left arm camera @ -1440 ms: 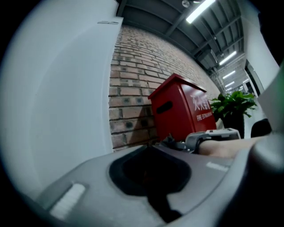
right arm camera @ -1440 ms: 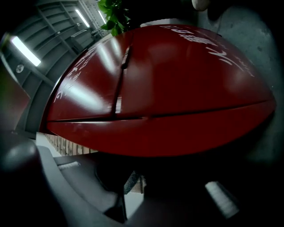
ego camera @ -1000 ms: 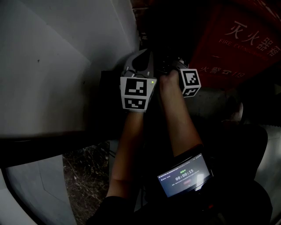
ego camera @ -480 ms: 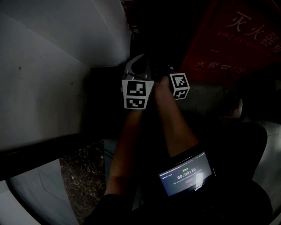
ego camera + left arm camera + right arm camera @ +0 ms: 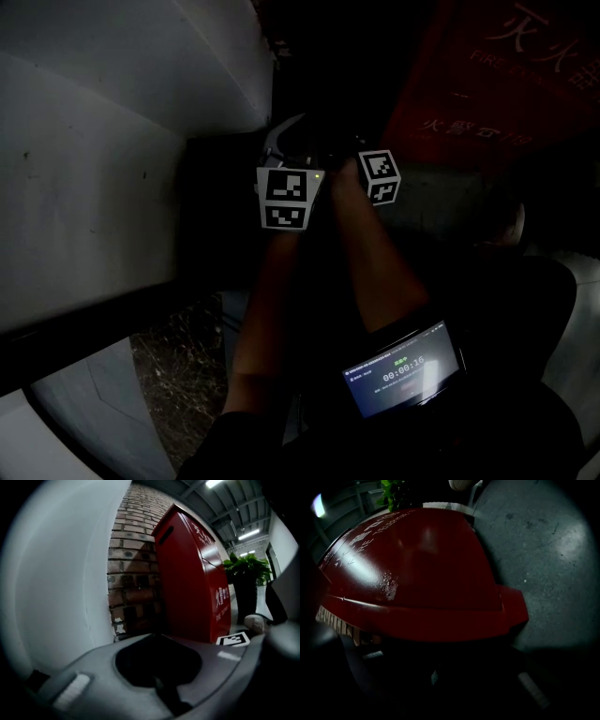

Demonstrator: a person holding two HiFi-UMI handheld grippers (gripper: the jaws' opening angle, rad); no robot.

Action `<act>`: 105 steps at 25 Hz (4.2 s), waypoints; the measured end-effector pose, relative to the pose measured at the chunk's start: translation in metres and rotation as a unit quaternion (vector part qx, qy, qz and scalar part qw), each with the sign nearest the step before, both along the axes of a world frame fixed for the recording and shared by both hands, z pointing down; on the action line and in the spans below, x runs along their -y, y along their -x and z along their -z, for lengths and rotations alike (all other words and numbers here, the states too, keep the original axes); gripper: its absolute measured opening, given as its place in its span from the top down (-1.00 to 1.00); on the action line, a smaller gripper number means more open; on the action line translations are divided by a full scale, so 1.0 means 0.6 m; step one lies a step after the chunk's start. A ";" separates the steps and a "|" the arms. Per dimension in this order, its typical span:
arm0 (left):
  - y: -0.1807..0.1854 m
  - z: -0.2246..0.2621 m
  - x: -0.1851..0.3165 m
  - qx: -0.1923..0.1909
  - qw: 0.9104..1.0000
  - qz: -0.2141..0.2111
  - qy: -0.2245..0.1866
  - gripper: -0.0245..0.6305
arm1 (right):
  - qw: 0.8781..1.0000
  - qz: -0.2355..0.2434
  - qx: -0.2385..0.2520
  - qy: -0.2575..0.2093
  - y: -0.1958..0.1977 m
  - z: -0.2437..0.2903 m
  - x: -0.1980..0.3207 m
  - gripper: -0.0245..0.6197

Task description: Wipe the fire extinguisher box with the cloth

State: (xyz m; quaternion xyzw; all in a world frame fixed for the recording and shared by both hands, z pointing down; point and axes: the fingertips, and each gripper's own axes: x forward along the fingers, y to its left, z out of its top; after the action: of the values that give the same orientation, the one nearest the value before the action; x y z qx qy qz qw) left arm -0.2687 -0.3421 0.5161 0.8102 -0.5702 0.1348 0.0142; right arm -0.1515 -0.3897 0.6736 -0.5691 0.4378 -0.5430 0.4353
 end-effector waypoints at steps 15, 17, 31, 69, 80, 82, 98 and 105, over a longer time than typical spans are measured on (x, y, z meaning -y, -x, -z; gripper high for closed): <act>0.053 0.311 -0.097 -0.044 0.996 0.008 -0.079 0.93 | 0.966 0.115 -0.024 -0.232 0.092 0.421 -0.035 0.82; 0.054 0.359 -0.113 -0.044 0.995 0.009 -0.095 0.93 | 0.955 0.121 -0.041 -0.268 0.089 0.491 -0.044 0.82; -0.003 0.491 -0.149 -0.032 0.990 -0.010 -0.136 0.93 | 0.928 0.062 -0.047 -0.364 0.005 0.727 -0.058 0.82; 0.008 0.069 -0.097 -0.067 0.998 -0.017 -0.011 0.93 | 0.986 0.062 0.004 -0.155 -0.003 0.246 -0.035 0.82; -0.028 0.017 -0.079 -0.038 0.998 -0.049 0.017 0.93 | 0.995 0.068 0.020 -0.068 -0.001 0.087 -0.045 0.82; -0.026 0.015 -0.079 -0.033 0.998 -0.048 0.017 0.93 | 0.997 0.066 0.019 -0.046 0.000 0.065 -0.050 0.82; 0.017 0.044 -0.111 -0.037 0.999 0.007 0.021 0.93 | 0.943 0.274 -0.136 -0.129 0.109 0.143 -0.095 0.82; 0.033 0.132 -0.133 -0.037 0.997 0.062 -0.013 0.93 | 0.850 0.340 -0.311 -0.256 0.111 0.324 -0.154 0.82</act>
State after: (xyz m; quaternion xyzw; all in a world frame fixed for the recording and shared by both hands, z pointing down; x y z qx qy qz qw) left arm -0.2882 -0.2624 0.4369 0.7780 -0.6200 0.0961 0.0329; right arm -0.2179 -0.2970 0.4793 -0.3924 0.8400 -0.3200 0.1951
